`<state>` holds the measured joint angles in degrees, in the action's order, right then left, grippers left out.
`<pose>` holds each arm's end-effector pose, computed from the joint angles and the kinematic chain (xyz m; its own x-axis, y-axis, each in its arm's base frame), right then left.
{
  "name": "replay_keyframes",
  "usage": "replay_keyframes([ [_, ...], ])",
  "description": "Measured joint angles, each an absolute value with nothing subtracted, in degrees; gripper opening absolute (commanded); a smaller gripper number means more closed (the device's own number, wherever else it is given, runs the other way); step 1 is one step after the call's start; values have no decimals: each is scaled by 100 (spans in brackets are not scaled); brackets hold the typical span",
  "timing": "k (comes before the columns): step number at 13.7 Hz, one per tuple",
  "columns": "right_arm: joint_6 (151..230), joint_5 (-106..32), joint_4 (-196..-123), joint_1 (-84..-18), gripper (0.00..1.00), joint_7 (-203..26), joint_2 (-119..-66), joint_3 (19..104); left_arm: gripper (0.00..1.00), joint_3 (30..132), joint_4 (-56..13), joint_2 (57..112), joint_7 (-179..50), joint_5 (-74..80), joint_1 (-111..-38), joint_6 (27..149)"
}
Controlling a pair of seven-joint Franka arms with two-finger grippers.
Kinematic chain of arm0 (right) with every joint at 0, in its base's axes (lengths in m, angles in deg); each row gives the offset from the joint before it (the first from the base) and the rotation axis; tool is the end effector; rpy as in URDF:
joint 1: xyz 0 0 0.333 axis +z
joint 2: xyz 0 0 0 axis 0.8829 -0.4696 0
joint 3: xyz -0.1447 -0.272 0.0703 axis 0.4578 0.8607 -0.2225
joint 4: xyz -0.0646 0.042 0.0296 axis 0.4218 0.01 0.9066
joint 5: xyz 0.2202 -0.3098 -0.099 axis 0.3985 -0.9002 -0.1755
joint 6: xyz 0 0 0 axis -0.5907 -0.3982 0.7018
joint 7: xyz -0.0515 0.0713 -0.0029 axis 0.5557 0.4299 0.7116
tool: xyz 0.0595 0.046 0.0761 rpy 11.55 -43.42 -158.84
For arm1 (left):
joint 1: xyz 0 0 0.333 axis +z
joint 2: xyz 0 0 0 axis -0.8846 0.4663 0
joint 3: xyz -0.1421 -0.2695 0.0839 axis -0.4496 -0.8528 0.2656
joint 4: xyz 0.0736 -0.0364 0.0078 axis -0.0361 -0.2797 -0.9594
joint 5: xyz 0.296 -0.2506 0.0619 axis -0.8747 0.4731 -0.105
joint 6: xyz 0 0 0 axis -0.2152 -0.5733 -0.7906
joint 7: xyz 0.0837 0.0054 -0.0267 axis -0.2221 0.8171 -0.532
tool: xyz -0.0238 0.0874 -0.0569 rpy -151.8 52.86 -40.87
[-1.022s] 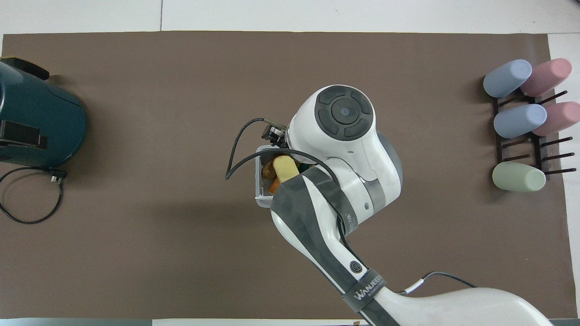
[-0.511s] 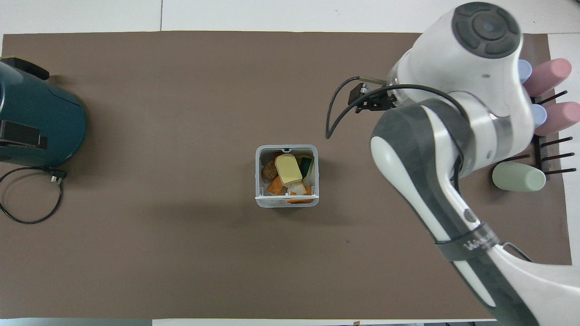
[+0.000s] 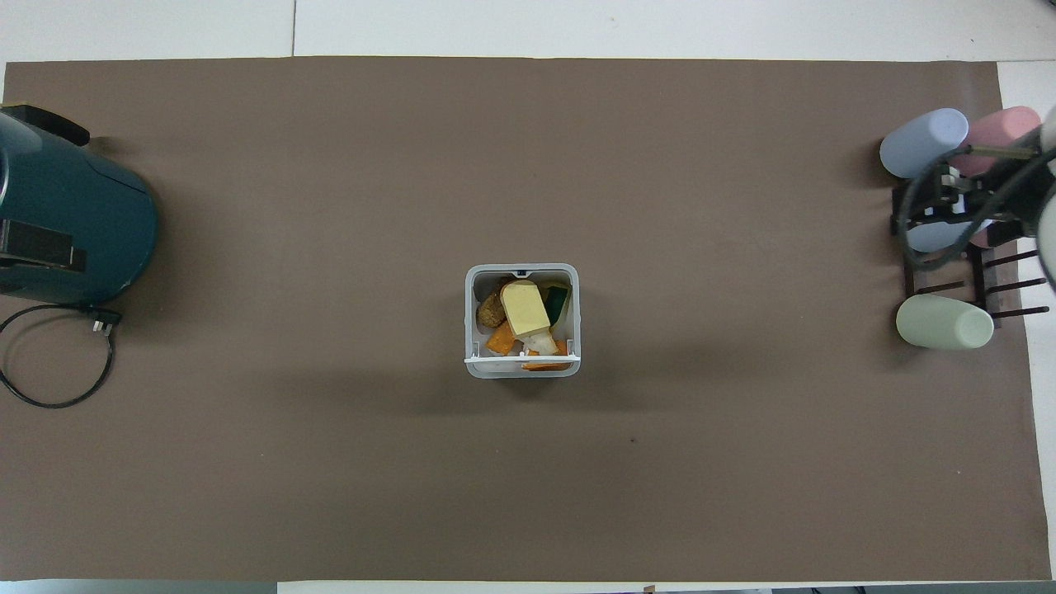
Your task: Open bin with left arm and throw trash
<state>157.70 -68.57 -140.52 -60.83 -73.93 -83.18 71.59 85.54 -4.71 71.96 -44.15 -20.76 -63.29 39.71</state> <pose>0.5763 -0.0206 0.6051 0.9836 -0.1547 -0.0932 -0.1519 -0.9877 0.0363 0.5401 -0.0012 0.6292 0.9961 -0.0884 0.0070 -0.0885 -0.9958 0.0235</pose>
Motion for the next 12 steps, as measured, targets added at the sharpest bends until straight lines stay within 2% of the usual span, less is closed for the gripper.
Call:
replay_keyframes([
  [6,15951,-6861,-15013,-5916,100,-7770,-7736,7477,100,8554,-471,7196,-4415,-2076,-6329,3969],
  [12,16398,-6913,-15183,-5924,100,-7772,-7603,7597,100,8554,-471,7196,-4415,-2076,-6329,3969],
])
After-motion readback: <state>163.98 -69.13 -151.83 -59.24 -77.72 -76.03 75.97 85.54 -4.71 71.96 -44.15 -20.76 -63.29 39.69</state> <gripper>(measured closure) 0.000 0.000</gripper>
